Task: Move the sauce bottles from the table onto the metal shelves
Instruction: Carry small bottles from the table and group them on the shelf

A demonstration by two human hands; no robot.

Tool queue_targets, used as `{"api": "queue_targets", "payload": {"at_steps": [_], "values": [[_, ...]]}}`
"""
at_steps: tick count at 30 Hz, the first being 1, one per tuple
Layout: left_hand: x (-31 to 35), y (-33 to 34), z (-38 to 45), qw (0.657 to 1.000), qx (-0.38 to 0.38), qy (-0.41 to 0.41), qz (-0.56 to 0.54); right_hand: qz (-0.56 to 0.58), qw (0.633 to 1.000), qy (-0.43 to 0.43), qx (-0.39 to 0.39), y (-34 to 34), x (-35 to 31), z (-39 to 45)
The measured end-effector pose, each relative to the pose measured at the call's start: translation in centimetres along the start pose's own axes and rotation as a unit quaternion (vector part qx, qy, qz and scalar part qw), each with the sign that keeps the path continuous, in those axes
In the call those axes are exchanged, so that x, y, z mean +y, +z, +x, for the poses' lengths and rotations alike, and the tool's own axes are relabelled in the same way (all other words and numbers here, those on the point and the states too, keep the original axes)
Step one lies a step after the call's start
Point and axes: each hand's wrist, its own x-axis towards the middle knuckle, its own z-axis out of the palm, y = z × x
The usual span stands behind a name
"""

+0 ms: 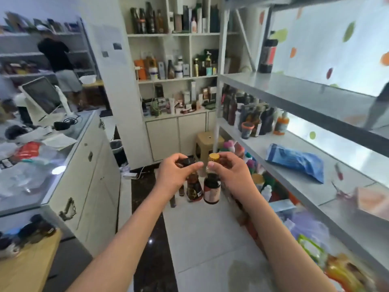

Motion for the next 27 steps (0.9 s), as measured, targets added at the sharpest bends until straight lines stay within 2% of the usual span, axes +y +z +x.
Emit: {"api": "queue_targets", "payload": {"at_steps": [7, 13, 20, 27], "values": [[9.9, 12.9, 0.1, 0.997, -0.046, 0.053, -0.017, -0.037, 0.993, -0.031, 0.108, -15.1, -1.4, -0.8], [16.0, 20.8, 0.9, 0.989, -0.087, 0.112, -0.043, -0.062, 0.974, -0.039, 0.214, -24.0, -2.4, -1.0], [23.1, 27.1, 3.8, 0.969, -0.145, 0.191, -0.055, -0.031, 0.947, -0.072, 0.312, -31.8, -4.5, 0.4], [28.5, 32.7, 9.0, 0.941, -0.189, 0.270, -0.073, -0.104, 0.909, -0.066, 0.397, -37.0, -5.5, 3.7]]}}
